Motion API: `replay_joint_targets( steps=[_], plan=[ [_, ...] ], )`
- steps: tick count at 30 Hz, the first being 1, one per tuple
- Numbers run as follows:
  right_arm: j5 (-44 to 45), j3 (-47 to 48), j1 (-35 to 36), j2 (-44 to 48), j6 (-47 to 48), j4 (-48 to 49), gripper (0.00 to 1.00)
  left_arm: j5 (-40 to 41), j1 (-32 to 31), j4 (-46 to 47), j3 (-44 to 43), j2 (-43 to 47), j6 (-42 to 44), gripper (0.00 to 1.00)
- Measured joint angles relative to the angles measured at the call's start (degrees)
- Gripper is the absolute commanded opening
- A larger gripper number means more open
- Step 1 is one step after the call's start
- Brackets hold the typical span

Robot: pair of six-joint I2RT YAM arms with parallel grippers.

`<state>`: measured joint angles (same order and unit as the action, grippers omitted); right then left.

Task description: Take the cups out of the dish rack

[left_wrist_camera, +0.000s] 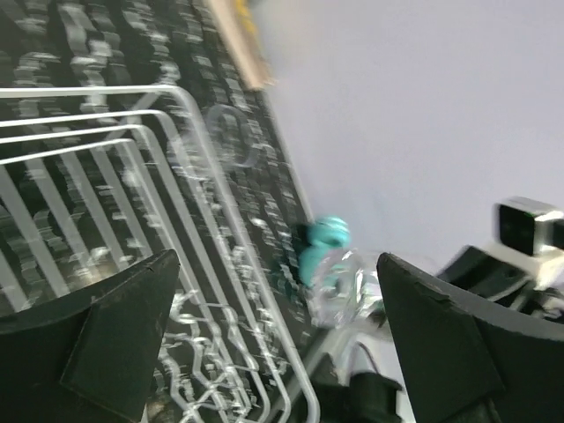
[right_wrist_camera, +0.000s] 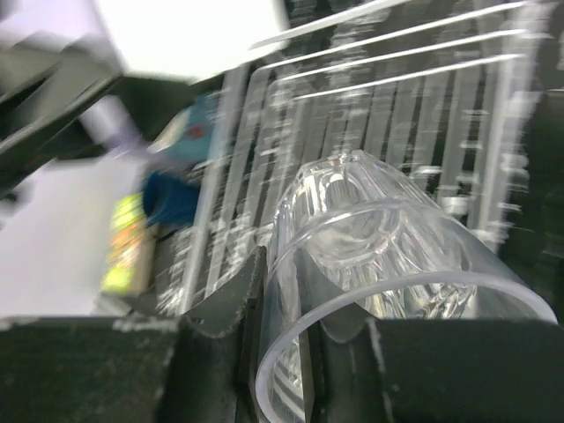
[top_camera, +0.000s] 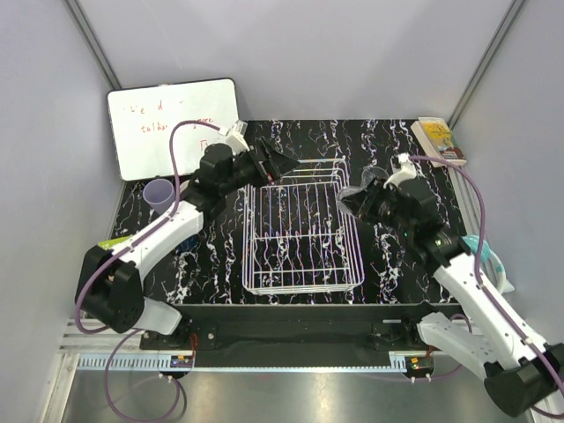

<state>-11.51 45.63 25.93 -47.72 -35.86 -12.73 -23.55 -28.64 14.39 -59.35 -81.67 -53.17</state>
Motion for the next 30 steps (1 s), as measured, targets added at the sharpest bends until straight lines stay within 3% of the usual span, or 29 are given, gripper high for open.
replay_joint_targets(
  steps=[4,10,16,20,23,30],
  plan=[
    [14.29,12.79,-0.02,-9.90,1.16,-12.85,0.00,6.51,0.07,-8.13,-0.20,2.34,2.27,0.99],
    [31.52,42.34,-0.66,-32.68,1.75,-27.82,0.00,12.92,-0.15,-18.34,0.52,3.93,3.54,0.99],
    [34.93,71.58,-6.29,-55.93,1.05,-42.82,0.00,14.88,-0.15,-24.09,3.65,5.25,3.56,0.99],
    [34.75,84.74,-10.82,-68.87,0.85,-51.87,0.00,15.32,-0.15,-26.40,4.66,6.64,3.72,0.99],
    [34.84,87.30,-12.28,-73.96,0.85,-56.33,0.00,15.32,-0.15,-26.86,4.66,7.10,3.85,0.99],
    [34.58,87.03,-11.72,-75.60,0.92,-60.41,0.00,15.32,-0.15,-27.45,6.14,7.19,3.89,0.99]
  ],
)
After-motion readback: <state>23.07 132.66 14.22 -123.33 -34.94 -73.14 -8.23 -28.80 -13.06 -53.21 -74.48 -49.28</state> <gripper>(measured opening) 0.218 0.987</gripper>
